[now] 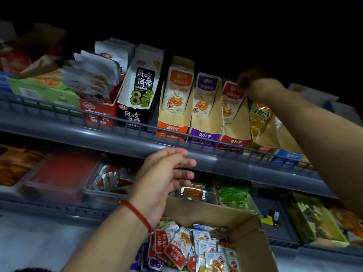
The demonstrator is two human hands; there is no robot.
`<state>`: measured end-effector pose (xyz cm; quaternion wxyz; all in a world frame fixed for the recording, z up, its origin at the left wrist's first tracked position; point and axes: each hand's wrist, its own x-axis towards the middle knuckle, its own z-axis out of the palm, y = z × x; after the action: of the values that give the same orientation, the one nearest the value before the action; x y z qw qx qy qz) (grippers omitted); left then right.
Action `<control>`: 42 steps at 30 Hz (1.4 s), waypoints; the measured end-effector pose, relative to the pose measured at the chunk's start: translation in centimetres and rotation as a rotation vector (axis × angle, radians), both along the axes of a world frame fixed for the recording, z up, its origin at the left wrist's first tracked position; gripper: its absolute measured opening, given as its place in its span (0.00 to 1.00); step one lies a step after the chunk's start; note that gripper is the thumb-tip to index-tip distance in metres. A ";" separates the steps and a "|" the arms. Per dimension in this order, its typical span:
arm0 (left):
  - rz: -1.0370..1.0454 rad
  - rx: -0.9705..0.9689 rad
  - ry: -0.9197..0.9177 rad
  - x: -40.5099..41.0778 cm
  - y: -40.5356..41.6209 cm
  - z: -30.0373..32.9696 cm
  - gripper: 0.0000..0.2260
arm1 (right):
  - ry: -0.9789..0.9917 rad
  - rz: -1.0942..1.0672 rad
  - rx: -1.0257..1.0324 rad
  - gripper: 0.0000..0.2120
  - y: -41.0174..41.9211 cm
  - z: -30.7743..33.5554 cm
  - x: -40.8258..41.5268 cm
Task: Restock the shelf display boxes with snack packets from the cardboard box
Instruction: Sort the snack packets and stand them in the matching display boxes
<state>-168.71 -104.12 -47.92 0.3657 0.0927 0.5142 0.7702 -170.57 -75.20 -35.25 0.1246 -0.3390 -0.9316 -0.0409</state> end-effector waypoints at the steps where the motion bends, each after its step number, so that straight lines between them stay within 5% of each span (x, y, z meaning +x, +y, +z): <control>1: 0.002 -0.001 -0.007 0.0 0.0 0.0 0.07 | -0.005 -0.001 0.023 0.14 0.1 -0.1 -0.1; 29: 0.000 -0.124 0.053 0.2 0.4 -0.8 0.07 | 0.019 0.024 0.225 0.21 1.5 -1.8 -1.3; 37: -0.035 -0.233 0.156 1.2 0.3 -1.6 0.05 | 0.403 0.417 0.349 0.13 -2.2 -3.2 6.4; 42: -0.169 -0.460 0.320 3.2 1.1 -4.6 0.05 | 0.357 0.557 0.144 0.10 -7.0 -11.3 15.4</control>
<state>-165.56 -103.00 -52.52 0.3544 0.1701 0.7167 0.5760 -155.22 -82.22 -46.56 0.3159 -0.0638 -0.9466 -0.0109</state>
